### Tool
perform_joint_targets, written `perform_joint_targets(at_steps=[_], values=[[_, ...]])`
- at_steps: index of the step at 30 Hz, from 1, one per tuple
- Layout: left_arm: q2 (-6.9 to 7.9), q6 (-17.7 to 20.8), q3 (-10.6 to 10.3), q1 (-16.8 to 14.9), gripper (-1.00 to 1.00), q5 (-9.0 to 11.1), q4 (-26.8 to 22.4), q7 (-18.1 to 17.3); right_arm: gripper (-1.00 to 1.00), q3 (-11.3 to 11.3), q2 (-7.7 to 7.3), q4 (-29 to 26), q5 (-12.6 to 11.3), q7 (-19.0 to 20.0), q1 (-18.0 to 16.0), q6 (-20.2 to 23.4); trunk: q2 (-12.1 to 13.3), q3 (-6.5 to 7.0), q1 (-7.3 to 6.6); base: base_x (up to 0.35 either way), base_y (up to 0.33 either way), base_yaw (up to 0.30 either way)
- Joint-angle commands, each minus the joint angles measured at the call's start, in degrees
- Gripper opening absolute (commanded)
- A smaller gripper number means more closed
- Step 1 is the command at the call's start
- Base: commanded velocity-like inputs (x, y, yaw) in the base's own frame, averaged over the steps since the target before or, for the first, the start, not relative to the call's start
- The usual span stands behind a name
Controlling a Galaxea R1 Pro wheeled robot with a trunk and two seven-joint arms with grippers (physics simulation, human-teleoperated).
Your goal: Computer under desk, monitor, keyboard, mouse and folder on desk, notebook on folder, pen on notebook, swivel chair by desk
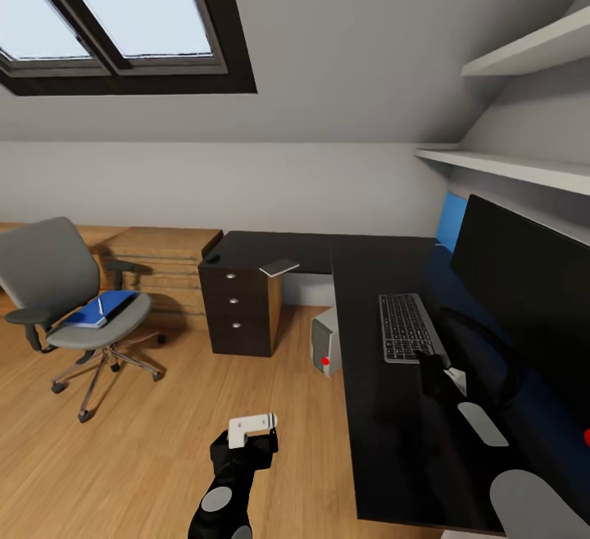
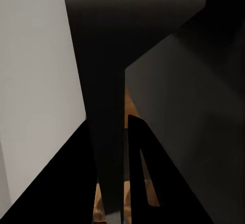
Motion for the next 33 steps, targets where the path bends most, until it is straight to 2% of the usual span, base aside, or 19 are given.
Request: perform_joint_targets(at_steps=[1, 10, 33], values=[[0.01, 0.2, -0.1, -0.1, 1.00, 0.3, -0.1, 0.4, -1.00, -0.2, 0.01, 0.0, -0.6, 0.4, -0.1, 0.5, -0.5, -0.25, 0.23, 0.000, 0.000, 0.000], [0.01, 0.2, -0.1, -0.1, 1.00, 0.3, -0.1, 0.4, -1.00, -0.2, 0.04, 0.2, -0.6, 0.3, 0.0, 0.5, -4.1, -1.86, 2.20, 0.000, 0.000, 0.000], [0.28, 0.2, 0.3, -0.1, 1.00, 0.6, 0.1, 0.4, -1.00, -0.3, 0.08, 0.7, -0.6, 0.0, 0.0, 0.4, -4.1, -1.86, 2.20, -0.032, 0.000, 0.000]])
